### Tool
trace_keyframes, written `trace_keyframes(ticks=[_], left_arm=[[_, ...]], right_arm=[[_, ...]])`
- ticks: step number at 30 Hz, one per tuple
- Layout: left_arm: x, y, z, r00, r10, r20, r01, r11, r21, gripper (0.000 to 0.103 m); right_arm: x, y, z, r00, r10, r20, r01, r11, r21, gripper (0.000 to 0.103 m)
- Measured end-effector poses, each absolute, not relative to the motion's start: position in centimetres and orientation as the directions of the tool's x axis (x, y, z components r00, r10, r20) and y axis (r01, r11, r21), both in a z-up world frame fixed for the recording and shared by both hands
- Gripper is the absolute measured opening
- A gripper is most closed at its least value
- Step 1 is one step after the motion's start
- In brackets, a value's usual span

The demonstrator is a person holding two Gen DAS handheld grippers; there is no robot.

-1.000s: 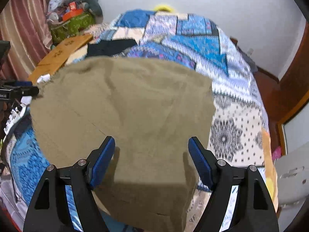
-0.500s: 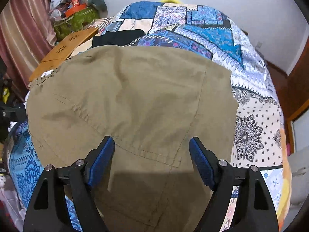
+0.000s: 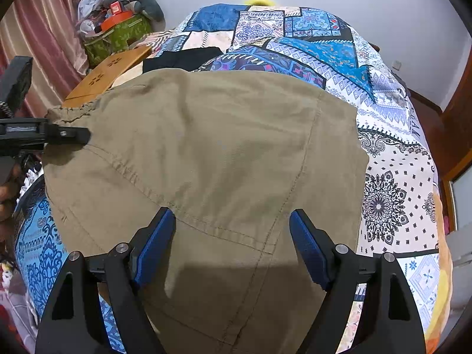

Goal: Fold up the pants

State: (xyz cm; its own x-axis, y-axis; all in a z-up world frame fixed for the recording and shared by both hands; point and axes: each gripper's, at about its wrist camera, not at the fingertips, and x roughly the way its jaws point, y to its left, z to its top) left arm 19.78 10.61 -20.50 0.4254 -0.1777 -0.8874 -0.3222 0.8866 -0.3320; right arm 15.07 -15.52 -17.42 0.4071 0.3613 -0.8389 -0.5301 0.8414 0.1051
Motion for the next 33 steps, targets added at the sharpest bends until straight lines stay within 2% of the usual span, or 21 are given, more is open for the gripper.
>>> trace_keyframes(ticks=[4,7,13,16,20,25,29,33], left_arm=[[19.4,9.0,-18.8,0.484,-0.039,-0.874,-0.283,0.938,-0.199,0.039],[18.4,7.9,-16.7,0.540,0.064,-0.839,-0.226,0.972,-0.072,0.034],[16.2,6.5,-11.7,0.660,0.244,-0.711,-0.169,0.970,0.176,0.029],[15.8,5.3,-9.7,0.696,0.293,-0.656,-0.144,0.952,0.272,0.027],[16.0,2.9,-7.9,0.743,0.256,-0.619,-0.076,0.950,0.302,0.026],[17.1,-1.5,-6.6,0.772,0.110,-0.626,0.069,0.965,0.255,0.024],[18.5,-4.1,-6.4,0.733,-0.040,-0.679,0.188,0.971,0.146,0.024],[21.0,-5.6,-7.9,0.612,-0.198,-0.766,0.270,0.962,-0.033,0.023]], right_arm=[[15.0,-15.6,-17.3,0.409,0.366,-0.836,-0.532,0.840,0.108,0.079],[14.7,-16.0,-17.0,0.409,0.378,-0.831,-0.530,0.839,0.121,0.078],[13.9,-17.3,-16.3,0.429,0.394,-0.813,-0.504,0.851,0.146,0.077],[13.5,-17.7,-16.2,0.453,0.373,-0.809,-0.497,0.860,0.119,0.077],[13.6,-18.0,-16.9,0.446,0.372,-0.814,-0.484,0.865,0.131,0.077],[13.9,-18.7,-17.4,0.420,0.409,-0.810,-0.455,0.867,0.202,0.077],[13.7,-18.6,-17.4,0.430,0.408,-0.805,-0.453,0.869,0.199,0.077],[13.6,-19.0,-17.4,0.438,0.416,-0.797,-0.440,0.873,0.213,0.077]])
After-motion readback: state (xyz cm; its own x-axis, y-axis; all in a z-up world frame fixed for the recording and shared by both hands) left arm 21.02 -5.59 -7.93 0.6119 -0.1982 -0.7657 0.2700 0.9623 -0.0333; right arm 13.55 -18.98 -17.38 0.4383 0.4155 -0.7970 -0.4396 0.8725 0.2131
